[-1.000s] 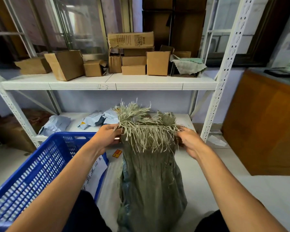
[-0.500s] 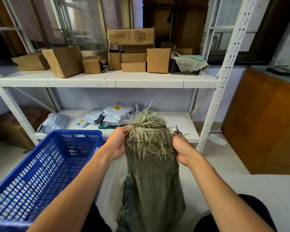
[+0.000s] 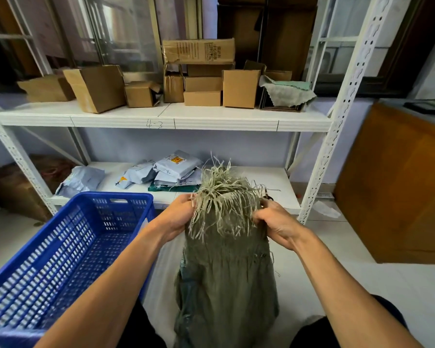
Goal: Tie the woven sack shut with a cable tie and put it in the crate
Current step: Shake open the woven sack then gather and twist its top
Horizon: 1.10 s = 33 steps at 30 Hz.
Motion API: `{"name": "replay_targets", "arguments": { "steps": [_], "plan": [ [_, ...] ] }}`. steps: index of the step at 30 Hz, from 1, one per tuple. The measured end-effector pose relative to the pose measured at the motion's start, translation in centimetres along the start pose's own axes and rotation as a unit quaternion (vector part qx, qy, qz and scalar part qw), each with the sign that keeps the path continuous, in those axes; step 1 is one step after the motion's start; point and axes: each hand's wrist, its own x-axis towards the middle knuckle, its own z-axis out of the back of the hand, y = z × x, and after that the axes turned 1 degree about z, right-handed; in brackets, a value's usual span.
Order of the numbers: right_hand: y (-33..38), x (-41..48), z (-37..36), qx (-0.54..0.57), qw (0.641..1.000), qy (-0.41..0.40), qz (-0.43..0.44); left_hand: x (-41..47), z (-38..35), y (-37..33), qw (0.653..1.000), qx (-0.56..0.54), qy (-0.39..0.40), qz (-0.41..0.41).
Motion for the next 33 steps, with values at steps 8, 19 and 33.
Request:
{"name": "replay_targets", "arguments": {
  "steps": [8,19,33],
  "plan": [
    [0.1,0.1,0.5,-0.016,0.997,-0.069,-0.010,0.3,2.1,0.1,0.999,0.016,-0.040,-0.002],
    [1.7,-0.3,-0.9,-0.301,0.944,-0.118,0.061,0.4,2.4,-1.1,0.966,0.229,-0.077,-0.087],
    [-1.4,0.7,-2.8,0.135,0.988,-0.075,-0.007,0.2,-2.4,-0.7,0.978,-0.205,-0.021,-0.015]
  ]
}}
